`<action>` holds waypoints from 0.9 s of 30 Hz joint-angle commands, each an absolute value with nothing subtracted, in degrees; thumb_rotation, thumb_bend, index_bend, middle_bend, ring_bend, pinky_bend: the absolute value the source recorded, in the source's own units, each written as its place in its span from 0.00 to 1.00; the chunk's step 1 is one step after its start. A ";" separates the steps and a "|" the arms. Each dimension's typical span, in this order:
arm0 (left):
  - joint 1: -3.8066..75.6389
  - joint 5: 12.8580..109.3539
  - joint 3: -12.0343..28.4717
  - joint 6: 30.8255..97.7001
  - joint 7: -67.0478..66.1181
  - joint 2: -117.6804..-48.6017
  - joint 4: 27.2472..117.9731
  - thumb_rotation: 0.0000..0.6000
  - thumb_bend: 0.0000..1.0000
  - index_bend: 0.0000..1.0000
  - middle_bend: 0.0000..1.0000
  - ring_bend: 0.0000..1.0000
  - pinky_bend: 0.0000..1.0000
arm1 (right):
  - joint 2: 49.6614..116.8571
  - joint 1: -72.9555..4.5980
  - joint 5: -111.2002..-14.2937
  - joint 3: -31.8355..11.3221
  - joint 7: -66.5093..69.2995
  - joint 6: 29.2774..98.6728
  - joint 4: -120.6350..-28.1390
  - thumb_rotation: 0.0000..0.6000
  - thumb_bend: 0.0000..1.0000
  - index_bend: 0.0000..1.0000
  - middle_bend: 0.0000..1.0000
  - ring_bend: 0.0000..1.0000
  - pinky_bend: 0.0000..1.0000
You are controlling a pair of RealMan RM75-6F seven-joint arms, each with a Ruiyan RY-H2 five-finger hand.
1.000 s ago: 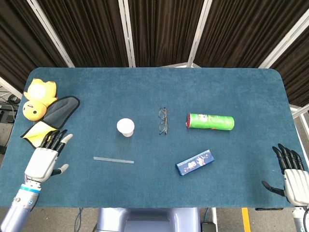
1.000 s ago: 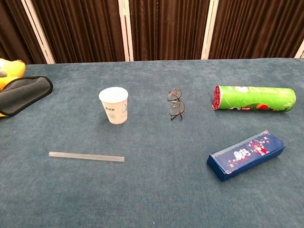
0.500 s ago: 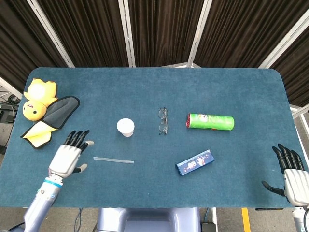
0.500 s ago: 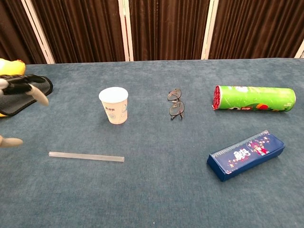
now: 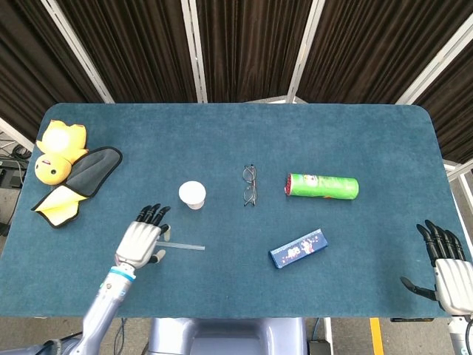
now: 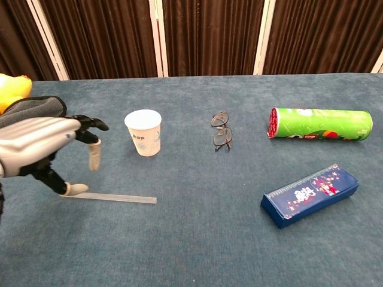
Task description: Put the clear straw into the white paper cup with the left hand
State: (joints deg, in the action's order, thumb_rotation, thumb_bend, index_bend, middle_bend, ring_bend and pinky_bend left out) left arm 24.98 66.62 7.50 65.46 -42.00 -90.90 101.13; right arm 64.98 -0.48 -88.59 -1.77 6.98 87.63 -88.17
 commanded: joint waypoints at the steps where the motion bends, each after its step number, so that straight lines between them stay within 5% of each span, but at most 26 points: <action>1: 26.75 63.60 8.53 65.85 -45.87 -94.06 99.27 1.00 0.28 0.52 0.07 0.00 0.07 | 64.93 -0.50 -88.68 -1.72 7.18 87.60 -88.08 1.00 0.08 0.00 0.00 0.00 0.00; 27: 32.03 50.84 8.15 67.69 -55.25 -100.67 95.03 1.00 0.37 0.48 0.01 0.00 0.05 | 64.66 -0.67 -88.96 -1.55 8.12 87.40 -87.76 1.00 0.08 0.00 0.00 0.00 0.00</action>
